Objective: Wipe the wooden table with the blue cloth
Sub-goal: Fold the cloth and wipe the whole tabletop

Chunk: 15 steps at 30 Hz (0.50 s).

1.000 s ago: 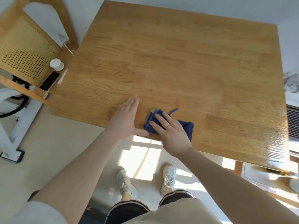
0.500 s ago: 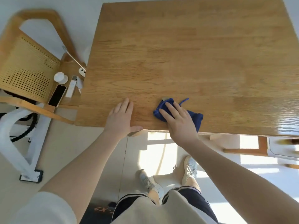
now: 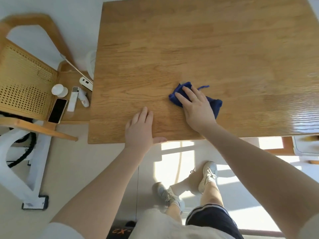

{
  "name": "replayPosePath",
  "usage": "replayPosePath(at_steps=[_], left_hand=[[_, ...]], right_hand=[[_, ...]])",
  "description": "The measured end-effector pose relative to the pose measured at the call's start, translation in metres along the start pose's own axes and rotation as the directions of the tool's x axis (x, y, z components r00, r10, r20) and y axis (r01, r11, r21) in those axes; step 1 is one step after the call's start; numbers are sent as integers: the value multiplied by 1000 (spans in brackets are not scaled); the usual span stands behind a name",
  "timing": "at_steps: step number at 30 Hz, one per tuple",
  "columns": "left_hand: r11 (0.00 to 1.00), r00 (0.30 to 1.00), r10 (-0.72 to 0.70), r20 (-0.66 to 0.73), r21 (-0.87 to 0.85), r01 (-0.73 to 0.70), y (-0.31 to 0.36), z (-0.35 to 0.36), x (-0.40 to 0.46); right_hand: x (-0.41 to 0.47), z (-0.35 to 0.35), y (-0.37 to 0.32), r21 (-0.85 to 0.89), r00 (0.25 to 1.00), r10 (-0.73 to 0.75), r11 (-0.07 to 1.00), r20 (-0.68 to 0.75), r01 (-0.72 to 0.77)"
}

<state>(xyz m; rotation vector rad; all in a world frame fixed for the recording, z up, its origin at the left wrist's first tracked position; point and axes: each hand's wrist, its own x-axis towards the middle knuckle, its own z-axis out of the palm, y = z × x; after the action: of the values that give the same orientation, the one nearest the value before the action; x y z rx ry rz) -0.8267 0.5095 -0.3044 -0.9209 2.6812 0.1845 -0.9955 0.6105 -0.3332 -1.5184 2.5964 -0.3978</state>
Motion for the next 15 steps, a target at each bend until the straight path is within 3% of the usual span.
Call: replayPosePath(at_steps=[2,4,10,15], left_hand=[[1000,999,24,-38,-2,-24,-4,3,-1],[999,996,39,-78,-20,-41,-7,6,-1],[998,993,22,-112,-59,-29,-9,10,0],[998,990,8,-142,-62,-17,-8,13,-4]], right_hand=[[-34,4,-9,-9,985,-171,985,35,171],[-67,11,-20,7,966,-243,970,86,243],[-55,13,-26,105,976,-187,979,108,175],[10,9,-28,51,998,-47,998,42,45]])
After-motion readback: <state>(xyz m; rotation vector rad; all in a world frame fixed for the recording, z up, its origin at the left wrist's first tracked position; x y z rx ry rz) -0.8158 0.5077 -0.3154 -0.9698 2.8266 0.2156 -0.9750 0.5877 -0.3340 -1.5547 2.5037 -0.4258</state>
